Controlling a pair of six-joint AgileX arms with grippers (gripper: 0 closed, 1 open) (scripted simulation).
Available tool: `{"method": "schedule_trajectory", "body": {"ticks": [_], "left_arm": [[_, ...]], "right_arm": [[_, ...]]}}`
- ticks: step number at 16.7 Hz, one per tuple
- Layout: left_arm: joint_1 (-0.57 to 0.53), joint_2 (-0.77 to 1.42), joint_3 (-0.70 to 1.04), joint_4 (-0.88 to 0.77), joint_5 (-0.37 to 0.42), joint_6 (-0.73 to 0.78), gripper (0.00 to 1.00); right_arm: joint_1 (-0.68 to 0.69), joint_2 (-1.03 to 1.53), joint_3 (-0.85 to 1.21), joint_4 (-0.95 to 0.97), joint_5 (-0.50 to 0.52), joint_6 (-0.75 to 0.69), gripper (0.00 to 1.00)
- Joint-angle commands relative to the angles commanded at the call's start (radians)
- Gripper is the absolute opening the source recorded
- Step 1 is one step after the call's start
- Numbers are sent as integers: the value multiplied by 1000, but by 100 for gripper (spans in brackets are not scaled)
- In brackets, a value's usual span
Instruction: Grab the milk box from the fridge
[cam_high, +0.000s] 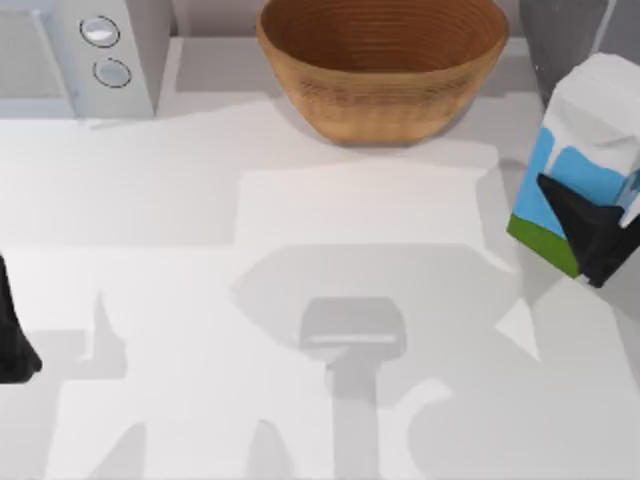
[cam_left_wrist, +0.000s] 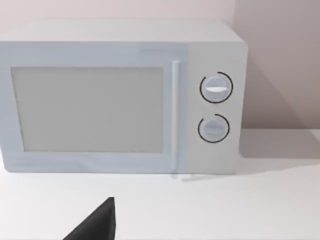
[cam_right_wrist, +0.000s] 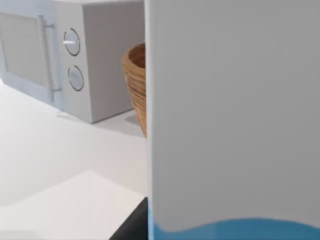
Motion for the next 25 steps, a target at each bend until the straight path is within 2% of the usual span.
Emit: {"method": "schedule_trajectory", "body": {"ticks": [6, 13, 18, 25], "left_arm": [[0, 0, 0, 0, 0, 0, 100], [0, 0, 0, 0, 0, 0, 100], [0, 0, 0, 0, 0, 0, 100], [0, 0, 0, 0, 0, 0, 100]], "right_arm": [[6, 16, 12, 9, 7, -1, 0], [116, 261, 155, 101, 119, -4, 0], [124, 274, 164, 105, 128, -4, 0], [124, 274, 164, 105, 128, -4, 53]]}}
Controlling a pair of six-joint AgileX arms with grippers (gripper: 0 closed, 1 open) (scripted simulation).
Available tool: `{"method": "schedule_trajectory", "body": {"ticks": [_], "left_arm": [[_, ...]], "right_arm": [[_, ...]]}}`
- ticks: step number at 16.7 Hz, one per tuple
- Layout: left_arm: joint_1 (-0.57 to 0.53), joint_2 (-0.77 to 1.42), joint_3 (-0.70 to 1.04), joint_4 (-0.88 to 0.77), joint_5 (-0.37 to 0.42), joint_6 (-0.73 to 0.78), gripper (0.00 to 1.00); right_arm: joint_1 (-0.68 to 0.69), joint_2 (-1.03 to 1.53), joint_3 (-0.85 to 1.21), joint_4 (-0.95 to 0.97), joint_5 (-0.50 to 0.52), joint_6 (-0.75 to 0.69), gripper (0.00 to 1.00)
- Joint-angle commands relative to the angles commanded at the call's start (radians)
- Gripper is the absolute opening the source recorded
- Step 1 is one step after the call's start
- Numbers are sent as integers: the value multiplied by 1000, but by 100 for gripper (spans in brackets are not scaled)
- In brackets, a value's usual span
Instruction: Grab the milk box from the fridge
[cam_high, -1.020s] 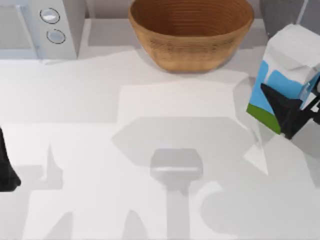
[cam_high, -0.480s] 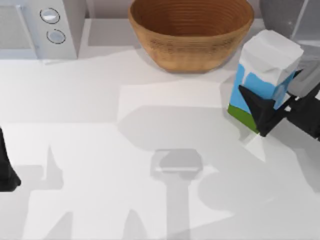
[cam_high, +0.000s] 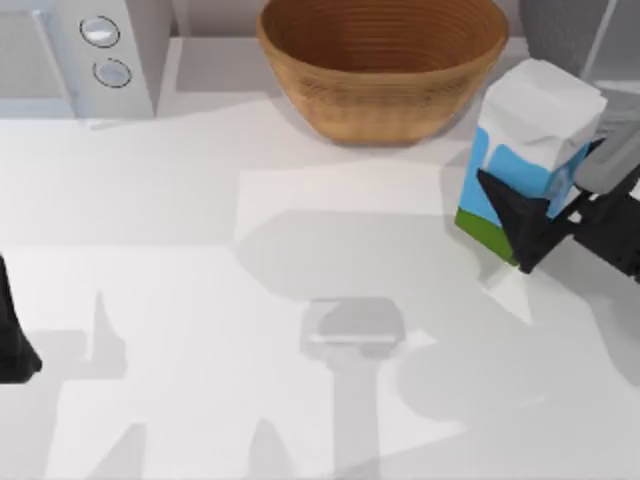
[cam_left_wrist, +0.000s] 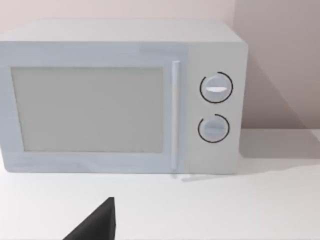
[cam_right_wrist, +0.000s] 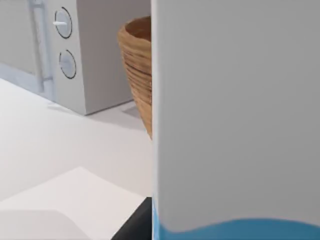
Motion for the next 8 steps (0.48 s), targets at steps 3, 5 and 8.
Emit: {"method": "schedule_trajectory", "body": {"ticks": [3, 5, 8], "left_arm": [[0, 0, 0, 0, 0, 0, 100], [0, 0, 0, 0, 0, 0, 100], [0, 0, 0, 0, 0, 0, 100]], "right_arm": [[0, 0, 0, 0, 0, 0, 75], [0, 0, 0, 0, 0, 0, 90], [0, 0, 0, 0, 0, 0, 100]]}}
